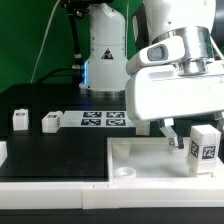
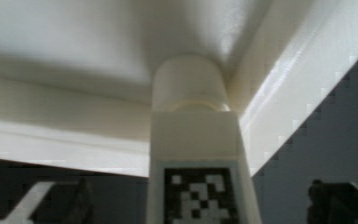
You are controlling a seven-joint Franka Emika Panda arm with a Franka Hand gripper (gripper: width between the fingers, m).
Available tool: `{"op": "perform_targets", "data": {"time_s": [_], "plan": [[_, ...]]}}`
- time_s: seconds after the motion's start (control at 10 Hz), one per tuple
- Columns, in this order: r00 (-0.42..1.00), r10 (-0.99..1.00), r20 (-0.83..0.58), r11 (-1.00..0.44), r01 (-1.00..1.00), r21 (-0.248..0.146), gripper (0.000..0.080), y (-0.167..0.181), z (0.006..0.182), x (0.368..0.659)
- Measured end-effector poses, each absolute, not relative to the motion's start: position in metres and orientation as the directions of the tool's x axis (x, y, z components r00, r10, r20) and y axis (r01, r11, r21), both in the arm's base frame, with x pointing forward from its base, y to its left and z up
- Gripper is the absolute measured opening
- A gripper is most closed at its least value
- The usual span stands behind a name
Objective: Assemble one leg
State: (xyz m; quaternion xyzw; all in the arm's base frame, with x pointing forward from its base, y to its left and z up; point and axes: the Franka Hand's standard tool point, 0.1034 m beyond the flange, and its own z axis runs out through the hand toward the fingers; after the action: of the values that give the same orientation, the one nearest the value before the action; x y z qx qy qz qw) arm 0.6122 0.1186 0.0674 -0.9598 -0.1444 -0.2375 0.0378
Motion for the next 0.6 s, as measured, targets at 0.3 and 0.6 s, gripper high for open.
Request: {"op": "perform_targets", "data": {"time_s": [0.3, 0.6], "plan": [[0.845, 0.259, 0.467, -0.955, 0.295, -0.004, 0.0648, 0.119, 0.067, 0.612], [0.852, 0.256, 0.456, -0.956, 0.293, -0.011, 0.0648, 0.120, 0.084, 0.615]]}}
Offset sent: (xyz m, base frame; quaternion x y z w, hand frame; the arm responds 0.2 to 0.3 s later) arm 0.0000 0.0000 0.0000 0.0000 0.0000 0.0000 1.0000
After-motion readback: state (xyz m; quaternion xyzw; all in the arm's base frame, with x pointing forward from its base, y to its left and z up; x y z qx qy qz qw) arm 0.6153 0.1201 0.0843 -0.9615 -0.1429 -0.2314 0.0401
